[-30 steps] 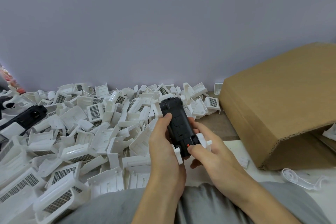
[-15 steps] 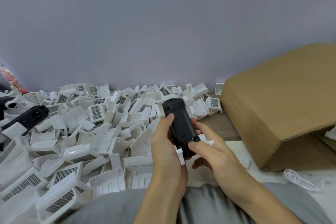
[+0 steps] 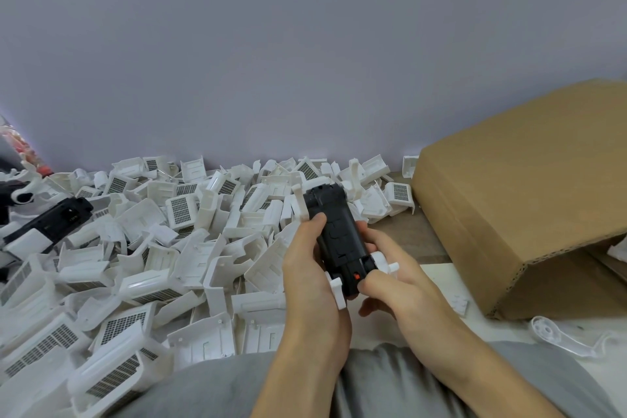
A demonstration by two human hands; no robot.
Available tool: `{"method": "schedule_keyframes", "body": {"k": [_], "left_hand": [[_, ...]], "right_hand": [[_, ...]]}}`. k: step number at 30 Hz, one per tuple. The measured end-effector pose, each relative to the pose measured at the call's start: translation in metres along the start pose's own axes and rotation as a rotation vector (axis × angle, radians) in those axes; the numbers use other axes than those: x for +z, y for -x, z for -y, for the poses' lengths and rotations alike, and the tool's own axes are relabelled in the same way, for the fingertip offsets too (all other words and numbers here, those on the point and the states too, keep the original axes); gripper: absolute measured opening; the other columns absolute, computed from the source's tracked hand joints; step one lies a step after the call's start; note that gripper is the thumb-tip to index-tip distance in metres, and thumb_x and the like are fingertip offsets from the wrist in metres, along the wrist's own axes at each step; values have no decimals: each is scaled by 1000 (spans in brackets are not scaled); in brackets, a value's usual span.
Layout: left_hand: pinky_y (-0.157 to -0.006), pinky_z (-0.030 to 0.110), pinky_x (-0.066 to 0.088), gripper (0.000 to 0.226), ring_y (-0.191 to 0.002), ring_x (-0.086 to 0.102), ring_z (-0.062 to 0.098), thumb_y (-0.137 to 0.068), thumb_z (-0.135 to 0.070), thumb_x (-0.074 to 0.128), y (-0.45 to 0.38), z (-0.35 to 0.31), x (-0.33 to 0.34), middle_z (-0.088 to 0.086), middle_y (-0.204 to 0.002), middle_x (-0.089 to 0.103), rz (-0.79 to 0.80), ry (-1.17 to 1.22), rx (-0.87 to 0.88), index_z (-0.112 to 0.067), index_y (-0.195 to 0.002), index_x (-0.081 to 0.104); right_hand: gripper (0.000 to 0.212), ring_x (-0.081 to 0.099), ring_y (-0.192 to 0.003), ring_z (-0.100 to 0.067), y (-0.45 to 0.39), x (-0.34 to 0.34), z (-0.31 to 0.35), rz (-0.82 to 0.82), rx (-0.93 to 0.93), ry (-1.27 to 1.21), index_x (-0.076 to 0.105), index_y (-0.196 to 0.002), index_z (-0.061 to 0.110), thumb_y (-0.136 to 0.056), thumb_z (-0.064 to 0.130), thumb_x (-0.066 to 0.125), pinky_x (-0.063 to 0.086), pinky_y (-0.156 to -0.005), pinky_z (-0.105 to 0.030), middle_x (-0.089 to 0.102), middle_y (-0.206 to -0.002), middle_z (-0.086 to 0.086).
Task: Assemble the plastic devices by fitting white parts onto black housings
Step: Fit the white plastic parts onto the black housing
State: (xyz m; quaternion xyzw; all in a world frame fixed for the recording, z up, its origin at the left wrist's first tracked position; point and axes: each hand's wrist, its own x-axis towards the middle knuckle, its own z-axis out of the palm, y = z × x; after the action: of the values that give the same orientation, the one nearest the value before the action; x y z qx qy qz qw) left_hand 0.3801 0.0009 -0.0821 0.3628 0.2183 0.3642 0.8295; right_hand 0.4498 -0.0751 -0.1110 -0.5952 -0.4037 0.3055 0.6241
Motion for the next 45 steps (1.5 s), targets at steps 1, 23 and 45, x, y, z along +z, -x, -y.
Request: {"method": "schedule_keyframes", "body": {"k": [1, 23, 45], "left_hand": [[-44, 26, 45, 39, -52, 62, 21, -91, -34, 54, 0, 0, 0, 12, -67, 67, -2, -6, 0, -21, -61, 76], [-51, 29, 51, 37, -58, 65, 19, -91, -33, 55, -2, 3, -1, 7, -70, 68, -45, 16, -9, -22, -64, 76], [-75, 29, 56, 40, -84, 72, 28, -76, -41, 72, -8, 7, -2, 17, -93, 76, 29, -173, 142, -4, -91, 75]], "right_hand": [[53, 63, -87, -1, 0, 0, 0, -1, 0, 2, 56, -112, 64, -70, 32, 53, 45, -75, -30, 64, -106, 19], [33, 66, -98, 3, 8, 6, 15, -46, -48, 2, 55, -109, 66, -77, 59, 60, 52, -70, -18, 67, -113, 25], [51, 61, -53, -26, -3, -2, 16, -402, 63, -390, 77, -82, 16, -76, 61, 54, 44, -59, -36, 70, -79, -17]]}}
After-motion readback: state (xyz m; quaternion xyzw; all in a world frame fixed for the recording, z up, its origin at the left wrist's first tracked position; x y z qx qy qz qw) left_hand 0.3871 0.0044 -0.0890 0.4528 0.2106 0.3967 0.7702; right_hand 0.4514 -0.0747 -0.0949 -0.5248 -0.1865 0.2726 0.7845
